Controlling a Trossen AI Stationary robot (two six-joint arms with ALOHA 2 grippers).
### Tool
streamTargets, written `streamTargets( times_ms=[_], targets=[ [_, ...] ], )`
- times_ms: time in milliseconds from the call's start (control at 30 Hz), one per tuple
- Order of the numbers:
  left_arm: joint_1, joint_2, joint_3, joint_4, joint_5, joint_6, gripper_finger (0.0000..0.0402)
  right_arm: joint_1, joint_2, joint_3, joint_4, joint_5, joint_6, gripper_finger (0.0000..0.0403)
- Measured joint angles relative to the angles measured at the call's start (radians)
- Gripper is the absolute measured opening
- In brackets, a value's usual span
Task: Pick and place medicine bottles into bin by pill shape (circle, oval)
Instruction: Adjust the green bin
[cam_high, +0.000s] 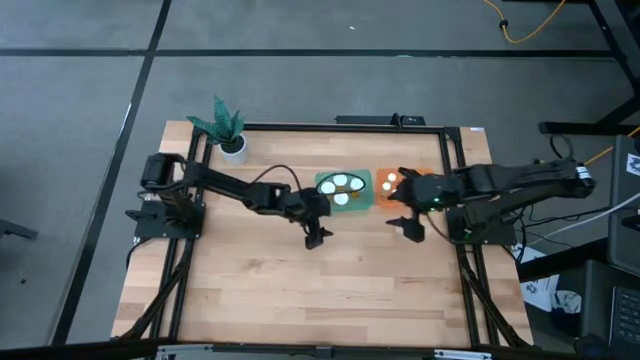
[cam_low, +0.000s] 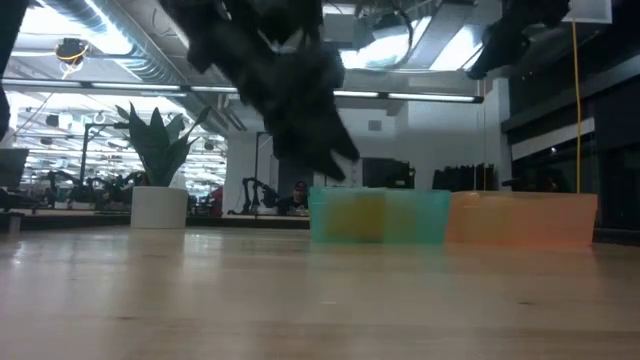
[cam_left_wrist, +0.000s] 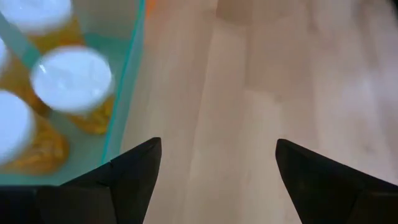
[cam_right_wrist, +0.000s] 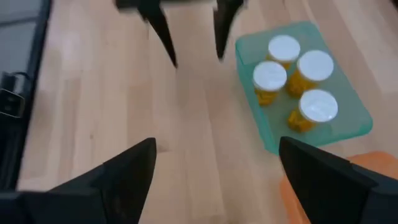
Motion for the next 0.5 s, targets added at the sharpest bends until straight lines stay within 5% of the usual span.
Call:
streamTargets(
  times_ms=[500],
  targets=[
    [0.055, 0.089, -0.002, 0.003, -0.072, 0.002, 0.0307, 0.074, -0.108, -0.004, -0.014, 0.002, 0.000, 0.0339]
  ],
)
